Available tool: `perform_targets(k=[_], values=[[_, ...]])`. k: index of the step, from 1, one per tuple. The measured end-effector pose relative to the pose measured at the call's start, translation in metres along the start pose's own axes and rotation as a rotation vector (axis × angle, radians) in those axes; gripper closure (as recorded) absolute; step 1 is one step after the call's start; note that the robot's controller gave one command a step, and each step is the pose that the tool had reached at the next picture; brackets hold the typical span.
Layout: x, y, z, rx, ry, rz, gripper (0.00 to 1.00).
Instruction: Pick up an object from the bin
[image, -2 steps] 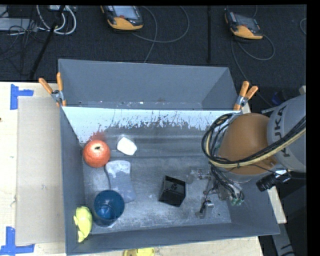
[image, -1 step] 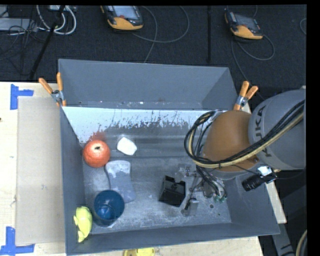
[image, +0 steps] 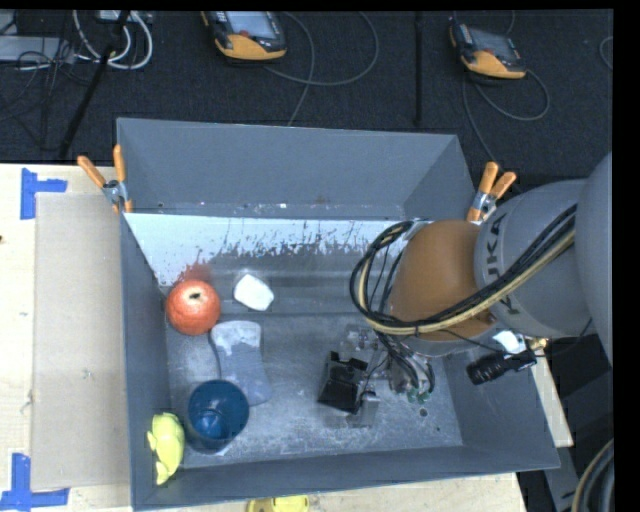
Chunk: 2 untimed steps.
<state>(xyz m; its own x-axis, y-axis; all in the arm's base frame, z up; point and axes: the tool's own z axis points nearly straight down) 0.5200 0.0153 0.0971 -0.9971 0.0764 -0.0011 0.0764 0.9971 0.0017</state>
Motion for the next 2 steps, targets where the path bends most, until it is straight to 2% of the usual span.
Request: perform_targets(k=[1, 2], values=[[-0.0003, -0.0102, 0.0214, -0.005, 0.005, 0.188, 1.0], [-0.0003, -0.0102, 0.0214, -0.004, 0.005, 0.187, 1.0]])
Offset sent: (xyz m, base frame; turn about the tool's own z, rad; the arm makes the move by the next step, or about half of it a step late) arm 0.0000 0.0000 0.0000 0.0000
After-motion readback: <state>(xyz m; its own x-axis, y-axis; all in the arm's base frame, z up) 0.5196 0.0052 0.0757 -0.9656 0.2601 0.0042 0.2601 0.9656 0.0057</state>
